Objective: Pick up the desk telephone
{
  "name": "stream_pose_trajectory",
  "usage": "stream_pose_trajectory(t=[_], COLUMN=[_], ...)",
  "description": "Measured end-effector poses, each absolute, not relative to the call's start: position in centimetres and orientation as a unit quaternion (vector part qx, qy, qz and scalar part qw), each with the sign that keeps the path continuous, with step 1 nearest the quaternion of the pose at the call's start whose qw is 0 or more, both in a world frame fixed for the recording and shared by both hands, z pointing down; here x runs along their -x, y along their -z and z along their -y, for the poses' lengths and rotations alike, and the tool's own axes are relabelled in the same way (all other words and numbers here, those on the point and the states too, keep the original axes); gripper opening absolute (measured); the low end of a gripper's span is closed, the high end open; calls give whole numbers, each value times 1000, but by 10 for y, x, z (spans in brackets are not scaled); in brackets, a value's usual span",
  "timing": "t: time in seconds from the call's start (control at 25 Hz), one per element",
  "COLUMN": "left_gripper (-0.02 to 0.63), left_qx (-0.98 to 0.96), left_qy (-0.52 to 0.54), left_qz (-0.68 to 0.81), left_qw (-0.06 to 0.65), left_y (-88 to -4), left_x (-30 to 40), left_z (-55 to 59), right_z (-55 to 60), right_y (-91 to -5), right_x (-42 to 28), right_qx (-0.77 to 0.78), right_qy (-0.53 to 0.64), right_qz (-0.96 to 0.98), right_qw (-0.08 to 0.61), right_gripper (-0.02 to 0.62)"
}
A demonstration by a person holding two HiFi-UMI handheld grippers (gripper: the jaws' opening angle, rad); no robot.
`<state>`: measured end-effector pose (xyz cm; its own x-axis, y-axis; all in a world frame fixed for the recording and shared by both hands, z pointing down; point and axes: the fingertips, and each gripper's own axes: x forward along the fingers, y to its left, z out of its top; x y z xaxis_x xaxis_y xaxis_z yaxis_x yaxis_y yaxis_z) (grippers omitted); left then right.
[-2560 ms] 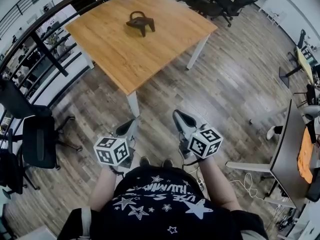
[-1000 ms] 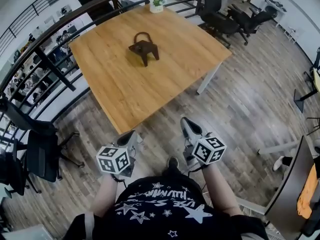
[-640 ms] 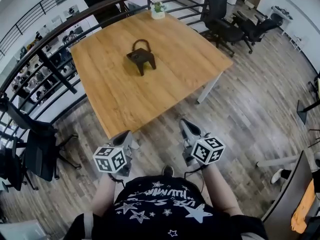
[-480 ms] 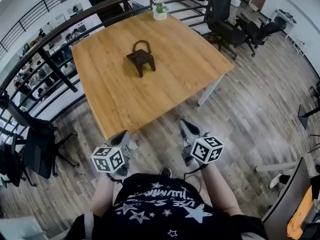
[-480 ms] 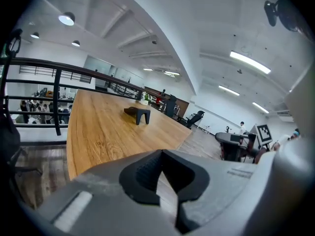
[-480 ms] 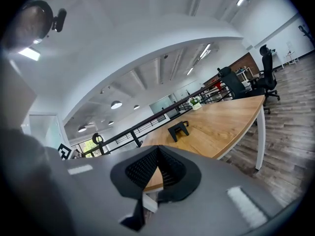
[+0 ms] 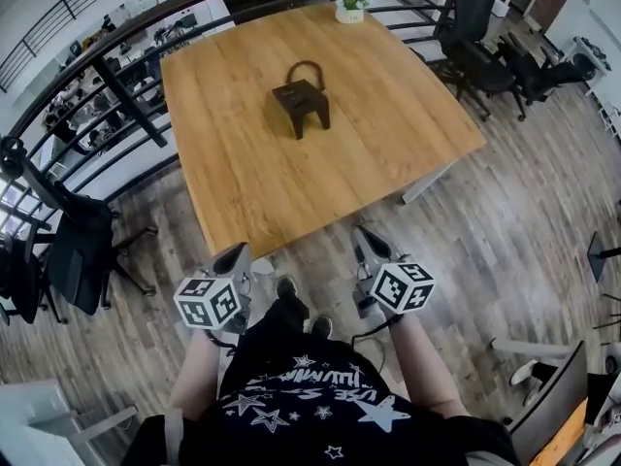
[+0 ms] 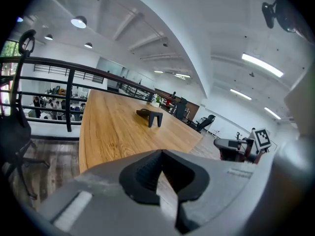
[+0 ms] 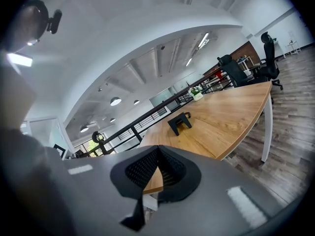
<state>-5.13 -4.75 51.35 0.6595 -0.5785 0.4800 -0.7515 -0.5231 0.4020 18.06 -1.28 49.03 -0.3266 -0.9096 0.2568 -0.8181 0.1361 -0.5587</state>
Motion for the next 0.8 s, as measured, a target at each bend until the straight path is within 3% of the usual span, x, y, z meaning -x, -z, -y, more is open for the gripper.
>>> stream_pose_trajectory(t=[0.8], left_gripper=[2], left_qx=[-848], left_qy=[-102], left_qz=[403], left_qw=[328], left_y=[-529], left_x=[69], left_z=[201], right_z=[176], right_y=[-492], right_x=[-183], right_qx=[595], right_qy=[376], right_qz=[-704], right_qw=[89], right_gripper=[3])
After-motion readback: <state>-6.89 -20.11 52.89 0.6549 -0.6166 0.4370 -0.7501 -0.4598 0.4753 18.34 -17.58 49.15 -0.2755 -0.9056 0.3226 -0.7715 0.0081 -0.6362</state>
